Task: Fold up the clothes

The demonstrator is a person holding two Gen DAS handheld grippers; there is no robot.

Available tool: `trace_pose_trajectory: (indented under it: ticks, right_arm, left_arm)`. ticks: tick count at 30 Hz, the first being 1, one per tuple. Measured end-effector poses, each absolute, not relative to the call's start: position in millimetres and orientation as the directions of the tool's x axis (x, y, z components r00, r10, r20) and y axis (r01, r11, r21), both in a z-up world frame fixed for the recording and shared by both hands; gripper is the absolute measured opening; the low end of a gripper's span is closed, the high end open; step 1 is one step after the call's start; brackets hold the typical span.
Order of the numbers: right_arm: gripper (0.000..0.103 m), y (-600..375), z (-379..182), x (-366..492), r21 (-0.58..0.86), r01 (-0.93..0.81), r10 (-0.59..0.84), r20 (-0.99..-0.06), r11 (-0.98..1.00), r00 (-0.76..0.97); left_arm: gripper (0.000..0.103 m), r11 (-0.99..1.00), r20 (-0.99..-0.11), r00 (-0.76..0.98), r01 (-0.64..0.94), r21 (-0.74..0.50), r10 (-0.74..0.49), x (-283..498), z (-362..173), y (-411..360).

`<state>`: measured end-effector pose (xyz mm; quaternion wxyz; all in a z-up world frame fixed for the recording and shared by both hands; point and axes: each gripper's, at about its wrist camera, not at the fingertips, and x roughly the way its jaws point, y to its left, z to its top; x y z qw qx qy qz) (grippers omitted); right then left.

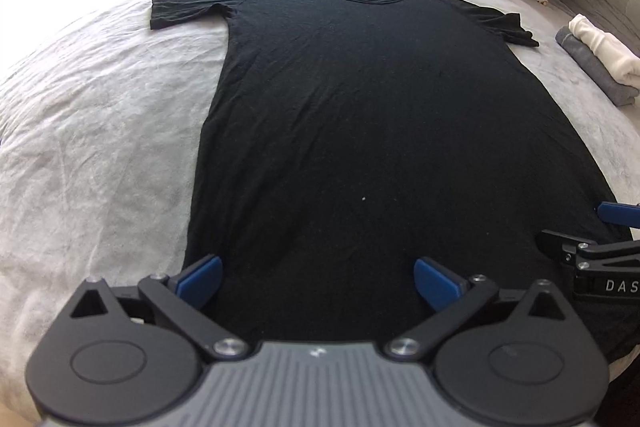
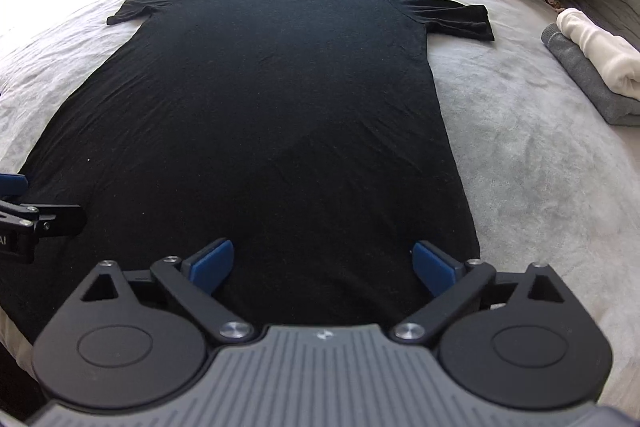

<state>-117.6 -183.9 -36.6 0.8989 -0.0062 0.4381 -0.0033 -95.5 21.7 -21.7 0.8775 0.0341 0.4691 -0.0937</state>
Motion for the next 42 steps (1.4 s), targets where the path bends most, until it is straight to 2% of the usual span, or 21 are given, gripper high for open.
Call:
trace_pose_trajectory:
  ticks: [26,31,42]
  right_arm:
    - [0.103,-199,-30,-173,0.060,0.026,0.035,-0.820,0.998,0.572]
    - [0.103,-198,-26,-174,0.053,-0.003,0.046,-0.846,0.999,0.532]
    - [0.103,-221,6,-134,0.193,0.002,0.162,-0.829,0.981,0.536]
  left_arm:
    - [0.102,0.971,-0.878,0.465,0.237,0.001,-0.113,-129,-15,20]
    - [0.102,0.961,-0.883,0.447,0.275,-0.019,-0.145,-134,-9,22]
    - [0.102,0.952,-0.837,0.500,0.296,-0.076,-0.222,-103,25,20]
